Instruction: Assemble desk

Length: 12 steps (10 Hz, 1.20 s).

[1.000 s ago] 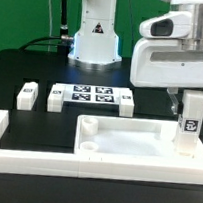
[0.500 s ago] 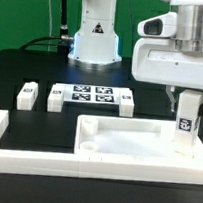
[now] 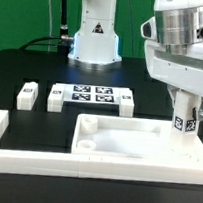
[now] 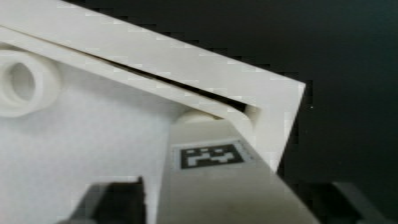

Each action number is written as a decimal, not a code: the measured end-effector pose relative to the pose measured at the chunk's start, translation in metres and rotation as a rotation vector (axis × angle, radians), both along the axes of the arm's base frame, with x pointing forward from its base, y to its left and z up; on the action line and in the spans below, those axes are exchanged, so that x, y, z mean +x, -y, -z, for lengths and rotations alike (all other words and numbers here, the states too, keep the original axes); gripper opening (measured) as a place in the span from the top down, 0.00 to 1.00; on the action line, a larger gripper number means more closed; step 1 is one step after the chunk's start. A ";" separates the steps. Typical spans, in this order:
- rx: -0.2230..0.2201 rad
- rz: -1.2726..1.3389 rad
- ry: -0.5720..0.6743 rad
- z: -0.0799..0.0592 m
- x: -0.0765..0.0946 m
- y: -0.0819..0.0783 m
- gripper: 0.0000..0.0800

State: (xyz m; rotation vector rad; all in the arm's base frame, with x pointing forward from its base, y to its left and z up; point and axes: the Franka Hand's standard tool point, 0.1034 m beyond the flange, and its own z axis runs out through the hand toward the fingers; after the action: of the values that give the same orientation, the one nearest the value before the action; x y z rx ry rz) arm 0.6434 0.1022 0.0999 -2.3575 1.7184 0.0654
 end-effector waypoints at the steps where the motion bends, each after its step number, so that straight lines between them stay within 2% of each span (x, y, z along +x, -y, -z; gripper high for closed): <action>1: -0.009 -0.054 0.010 0.000 0.000 0.000 0.39; 2: -0.043 -0.208 0.036 -0.001 -0.001 -0.004 0.23; 3: -0.065 -0.375 0.068 -0.003 0.001 -0.006 0.20; 4: -0.082 -0.575 0.099 -0.009 0.004 -0.007 0.19; 5: -0.092 -0.689 0.125 -0.010 0.002 -0.004 0.19; 9: -0.126 -0.938 0.161 -0.008 0.002 -0.001 0.19; 10: -0.166 -1.159 0.173 -0.011 0.003 -0.001 0.19; 12: -0.189 -1.443 0.214 -0.010 0.001 -0.002 0.19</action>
Offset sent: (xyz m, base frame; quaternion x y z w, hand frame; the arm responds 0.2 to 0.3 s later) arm 0.0195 0.0277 0.0329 -0.0410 -0.0581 -0.4724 0.8785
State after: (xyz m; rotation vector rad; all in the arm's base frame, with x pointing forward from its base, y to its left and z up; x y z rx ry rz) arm 0.6447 0.1043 0.1097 -3.0109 -0.3141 -0.1177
